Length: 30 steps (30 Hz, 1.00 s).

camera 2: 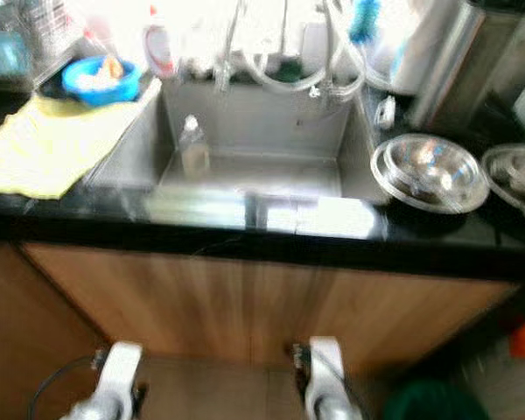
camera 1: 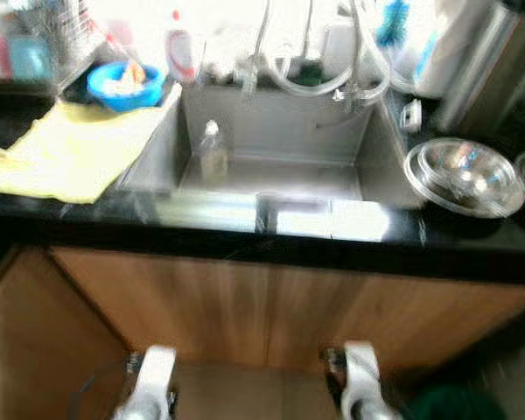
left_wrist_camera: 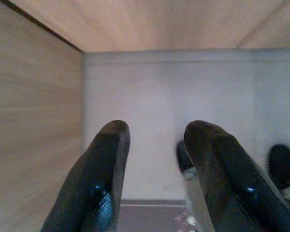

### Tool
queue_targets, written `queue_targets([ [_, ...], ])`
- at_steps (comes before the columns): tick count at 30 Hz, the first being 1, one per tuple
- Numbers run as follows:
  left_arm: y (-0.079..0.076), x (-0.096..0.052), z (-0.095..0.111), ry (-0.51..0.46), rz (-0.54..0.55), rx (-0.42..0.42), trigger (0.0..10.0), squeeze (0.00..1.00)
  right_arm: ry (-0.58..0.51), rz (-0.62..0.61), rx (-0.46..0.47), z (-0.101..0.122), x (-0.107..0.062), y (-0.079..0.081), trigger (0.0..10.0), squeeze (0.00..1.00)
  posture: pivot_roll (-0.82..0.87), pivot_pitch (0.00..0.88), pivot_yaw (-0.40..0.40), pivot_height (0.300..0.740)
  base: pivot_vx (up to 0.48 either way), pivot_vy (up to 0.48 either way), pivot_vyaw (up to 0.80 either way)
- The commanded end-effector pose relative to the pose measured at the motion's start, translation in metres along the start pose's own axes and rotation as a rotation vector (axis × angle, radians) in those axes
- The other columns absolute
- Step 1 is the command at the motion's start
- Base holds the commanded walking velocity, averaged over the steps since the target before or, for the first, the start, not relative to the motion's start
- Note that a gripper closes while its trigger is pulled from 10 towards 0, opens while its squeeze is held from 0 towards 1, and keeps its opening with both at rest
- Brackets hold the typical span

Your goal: Kitchen organization

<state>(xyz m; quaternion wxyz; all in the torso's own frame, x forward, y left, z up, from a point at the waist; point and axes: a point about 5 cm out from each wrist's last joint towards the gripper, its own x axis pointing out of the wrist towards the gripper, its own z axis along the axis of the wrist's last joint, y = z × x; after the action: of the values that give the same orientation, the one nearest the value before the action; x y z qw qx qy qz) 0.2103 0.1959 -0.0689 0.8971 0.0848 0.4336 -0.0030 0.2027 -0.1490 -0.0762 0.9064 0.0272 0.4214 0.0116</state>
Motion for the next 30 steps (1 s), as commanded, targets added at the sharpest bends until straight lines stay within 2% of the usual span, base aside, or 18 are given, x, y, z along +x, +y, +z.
queue_targets([
  [1, -0.008, 0.001, 0.005, -0.012, -0.016, 0.005, 10.0, 0.0, 0.033, -0.027, 0.009, -0.01, -0.003, -0.01, 10.0, 0.0, -0.08, 0.0, -0.011, 0.74, 0.0, 0.0, 0.0],
  [11, -0.01, 0.001, 0.004, -0.015, -0.03, 0.011, 10.0, 0.0, 0.049, -0.024, -0.015, -0.013, -0.003, -0.01, 10.0, 0.0, -0.08, 0.0, -0.013, 0.74, 0.0, 0.0, 0.0],
  [21, -0.011, 0.001, 0.002, -0.011, -0.036, 0.015, 10.0, 0.0, 0.003, -0.013, -0.031, -0.01, -0.004, -0.009, 10.0, 0.0, -0.09, 0.0, -0.019, 0.74, 0.0, 0.0, 0.0],
  [22, -0.011, 0.001, 0.002, -0.008, -0.041, 0.024, 10.0, 0.0, -0.041, -0.043, 0.01, -0.008, -0.004, -0.01, 10.0, 0.0, -0.11, 0.0, -0.01, 0.74, 0.0, 0.0, 0.0],
  [23, -0.011, 0.001, 0.003, -0.009, -0.044, 0.03, 10.0, 0.0, -0.067, -0.069, 0.012, -0.006, -0.005, -0.011, 10.0, 0.0, -0.12, 0.0, -0.006, 0.74, 0.0, 0.0, 0.0],
  [28, -0.012, 0.001, 0.005, -0.011, -0.048, 0.032, 10.0, 0.0, -0.099, -0.103, -0.017, -0.002, -0.005, -0.012, 10.0, 0.0, -0.13, 0.0, -0.004, 0.74, 0.0, 0.0, 0.0],
  [29, -0.012, 0.001, 0.005, -0.011, -0.048, 0.033, 10.0, 0.0, -0.154, -0.094, 0.035, -0.008, -0.01, -0.022, 10.0, 0.0, -0.13, 0.0, -0.004, 0.74, 0.0, 0.0, 0.0],
  [30, -0.012, 0.001, 0.005, -0.012, -0.049, 0.032, 10.0, 0.0, -0.309, -0.133, 0.01, -0.012, -0.028, -0.044, 10.0, 0.0, -0.14, 0.0, -0.004, 0.74, 0.0, 0.0, 0.0],
])
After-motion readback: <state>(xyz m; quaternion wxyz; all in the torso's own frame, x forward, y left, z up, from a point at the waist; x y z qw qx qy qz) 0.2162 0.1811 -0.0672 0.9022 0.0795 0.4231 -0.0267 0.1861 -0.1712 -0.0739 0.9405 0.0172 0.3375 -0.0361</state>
